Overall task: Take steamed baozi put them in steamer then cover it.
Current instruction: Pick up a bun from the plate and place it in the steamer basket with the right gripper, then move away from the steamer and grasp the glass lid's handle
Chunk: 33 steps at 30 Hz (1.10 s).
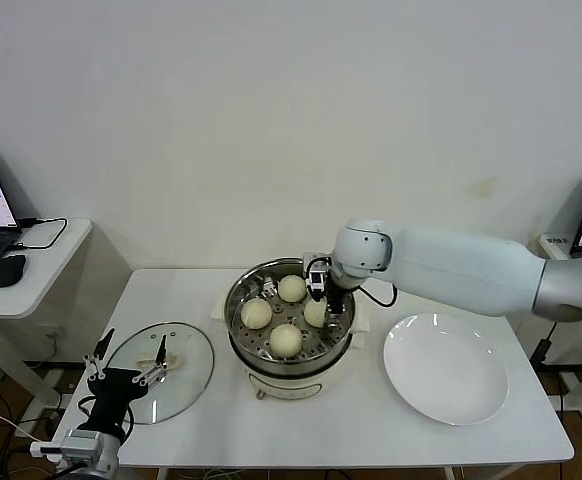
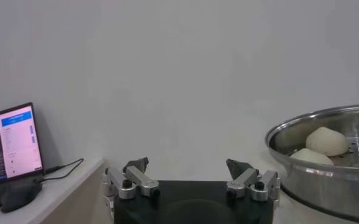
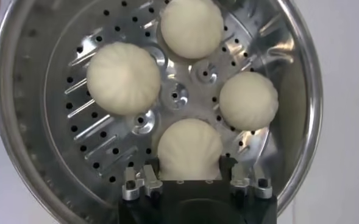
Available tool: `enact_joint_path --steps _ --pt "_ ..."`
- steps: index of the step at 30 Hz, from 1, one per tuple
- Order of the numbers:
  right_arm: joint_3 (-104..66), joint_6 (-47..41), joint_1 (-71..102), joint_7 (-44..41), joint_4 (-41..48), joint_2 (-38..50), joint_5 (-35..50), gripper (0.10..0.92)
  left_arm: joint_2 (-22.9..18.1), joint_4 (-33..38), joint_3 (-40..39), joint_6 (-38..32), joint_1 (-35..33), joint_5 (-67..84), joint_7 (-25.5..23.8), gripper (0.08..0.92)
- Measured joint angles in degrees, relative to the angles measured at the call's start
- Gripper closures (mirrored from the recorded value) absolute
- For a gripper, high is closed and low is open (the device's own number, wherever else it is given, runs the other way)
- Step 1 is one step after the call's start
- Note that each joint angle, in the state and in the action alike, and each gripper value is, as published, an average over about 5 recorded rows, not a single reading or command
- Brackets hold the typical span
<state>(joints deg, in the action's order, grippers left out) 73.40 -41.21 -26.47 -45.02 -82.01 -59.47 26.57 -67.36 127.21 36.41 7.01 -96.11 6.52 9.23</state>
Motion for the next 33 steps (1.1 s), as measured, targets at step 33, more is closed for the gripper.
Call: enact_joint_path --steps 33 --pt "-56.2 25.2 52.7 33.9 -22.3 19.6 -0.1 0.203 -0.8 -1.8 0.0 -1.7 -0.8 -0.4 -0.1 0.177"
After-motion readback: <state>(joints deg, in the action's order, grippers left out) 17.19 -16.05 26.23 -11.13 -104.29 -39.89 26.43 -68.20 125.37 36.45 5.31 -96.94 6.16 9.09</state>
